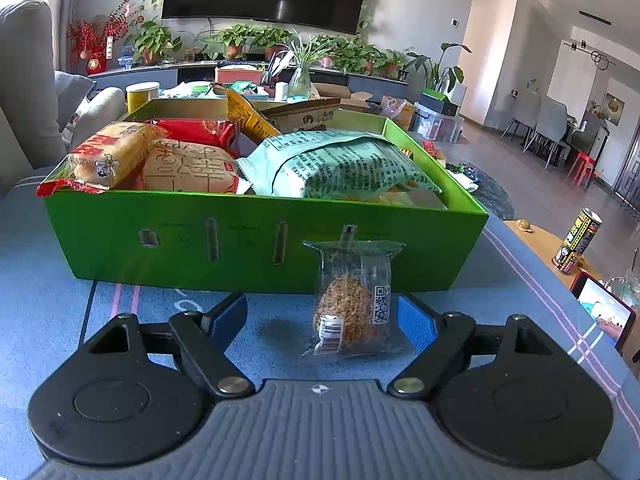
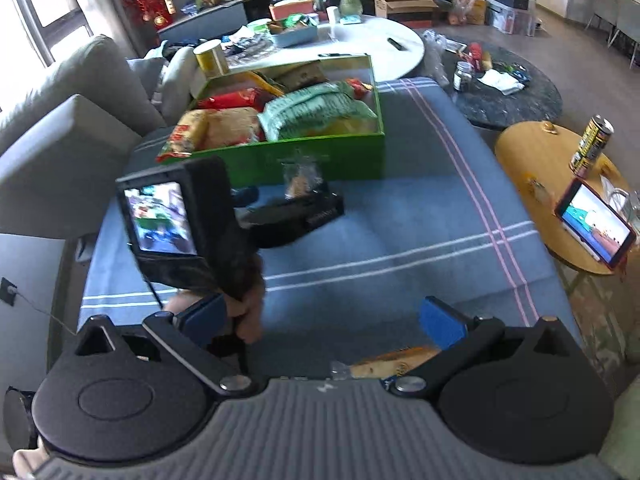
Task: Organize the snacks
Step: 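Grasp the clear cookie packet with the left gripper while the right reaches the blue-labelled cake packet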
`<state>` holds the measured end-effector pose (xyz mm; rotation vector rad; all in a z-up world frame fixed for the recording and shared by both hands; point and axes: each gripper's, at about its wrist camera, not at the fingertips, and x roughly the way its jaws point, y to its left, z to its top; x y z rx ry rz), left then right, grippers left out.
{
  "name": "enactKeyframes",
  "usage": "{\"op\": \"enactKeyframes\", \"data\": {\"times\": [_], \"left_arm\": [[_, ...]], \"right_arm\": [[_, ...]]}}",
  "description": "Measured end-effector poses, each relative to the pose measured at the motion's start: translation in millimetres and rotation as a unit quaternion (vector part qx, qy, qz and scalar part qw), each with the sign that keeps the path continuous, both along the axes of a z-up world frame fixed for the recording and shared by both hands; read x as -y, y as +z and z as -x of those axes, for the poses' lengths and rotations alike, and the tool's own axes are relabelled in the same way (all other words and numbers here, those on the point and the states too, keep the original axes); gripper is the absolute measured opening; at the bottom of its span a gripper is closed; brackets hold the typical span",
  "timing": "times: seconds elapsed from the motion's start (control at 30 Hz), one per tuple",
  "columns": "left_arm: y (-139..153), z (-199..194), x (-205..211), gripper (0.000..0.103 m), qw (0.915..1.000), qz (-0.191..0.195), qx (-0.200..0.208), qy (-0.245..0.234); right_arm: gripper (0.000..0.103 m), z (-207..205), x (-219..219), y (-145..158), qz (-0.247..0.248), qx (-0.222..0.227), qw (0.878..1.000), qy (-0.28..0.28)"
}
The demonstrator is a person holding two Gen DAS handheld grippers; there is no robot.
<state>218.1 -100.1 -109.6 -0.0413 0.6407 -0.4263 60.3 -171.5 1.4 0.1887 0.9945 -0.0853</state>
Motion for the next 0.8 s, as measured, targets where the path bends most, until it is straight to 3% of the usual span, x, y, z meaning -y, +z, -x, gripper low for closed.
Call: {"op": "enactKeyframes", "data": {"times": [0.47, 0.73, 0.8], "left_arm": [[-0.3, 0.0, 1.2, 0.08, 1.0, -0.001, 0.005, -0.001], [-4.9, -6.5, 3.6, 0.079, 1.0, 0.001, -0.005, 0.006], [-4.5, -6.1, 5.9, 0.071, 1.0, -0.006, -0.002, 0.002]], "right_arm": [[0.103, 10.1, 20.8, -41.3, 0.014, -0.036, 0.999, -0.017], [0.103, 24.2, 41.6, -55.1, 0.04, -0.009, 0.997, -0.058], [0.103, 26.8, 45.8, -58.5, 0.047, 0.002, 0.997, -0.067]]}}
